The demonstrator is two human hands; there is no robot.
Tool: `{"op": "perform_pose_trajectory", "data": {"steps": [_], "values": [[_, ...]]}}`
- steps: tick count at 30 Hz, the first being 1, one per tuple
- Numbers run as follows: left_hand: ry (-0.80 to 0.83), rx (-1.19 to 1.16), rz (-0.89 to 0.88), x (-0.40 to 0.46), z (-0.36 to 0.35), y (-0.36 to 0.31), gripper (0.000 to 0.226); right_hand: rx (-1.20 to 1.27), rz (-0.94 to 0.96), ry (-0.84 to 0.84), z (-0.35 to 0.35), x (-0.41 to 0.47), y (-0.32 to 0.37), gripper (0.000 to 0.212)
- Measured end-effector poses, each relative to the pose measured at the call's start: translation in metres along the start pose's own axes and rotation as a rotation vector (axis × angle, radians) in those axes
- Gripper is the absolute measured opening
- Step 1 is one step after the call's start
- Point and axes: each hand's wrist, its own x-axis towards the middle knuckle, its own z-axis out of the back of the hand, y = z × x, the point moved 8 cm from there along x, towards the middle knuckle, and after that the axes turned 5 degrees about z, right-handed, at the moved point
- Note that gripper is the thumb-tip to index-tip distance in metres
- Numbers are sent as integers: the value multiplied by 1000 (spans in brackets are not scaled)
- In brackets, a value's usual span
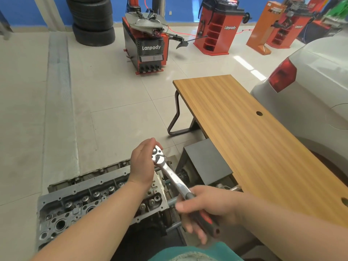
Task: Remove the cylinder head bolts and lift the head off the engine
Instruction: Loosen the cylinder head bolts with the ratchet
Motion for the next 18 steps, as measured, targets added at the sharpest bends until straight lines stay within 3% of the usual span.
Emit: {"op": "perform_pose_trajectory", "data": {"steps": [2,4,9,12,16,18], "values": [[93,108,9,2,0,-4,27,70,64,38,-2,-11,-7,20],[198,229,-40,4,1,-13,30,81,105,-26,3,-19,-8,19],[551,590,-210,7,-6,-43,19,-123,94,-394,15,-27,-3,12],[794,923,-419,5,-15,-58,34,-184,100,-561,15,-31,-2,23],[889,1063,-687,6,-23,-74,42,-437,182,-809,19,-43,9,26],[907,1047,-683,9,-23,-74,41,-485,227,-858,16,-45,13,24]]}}
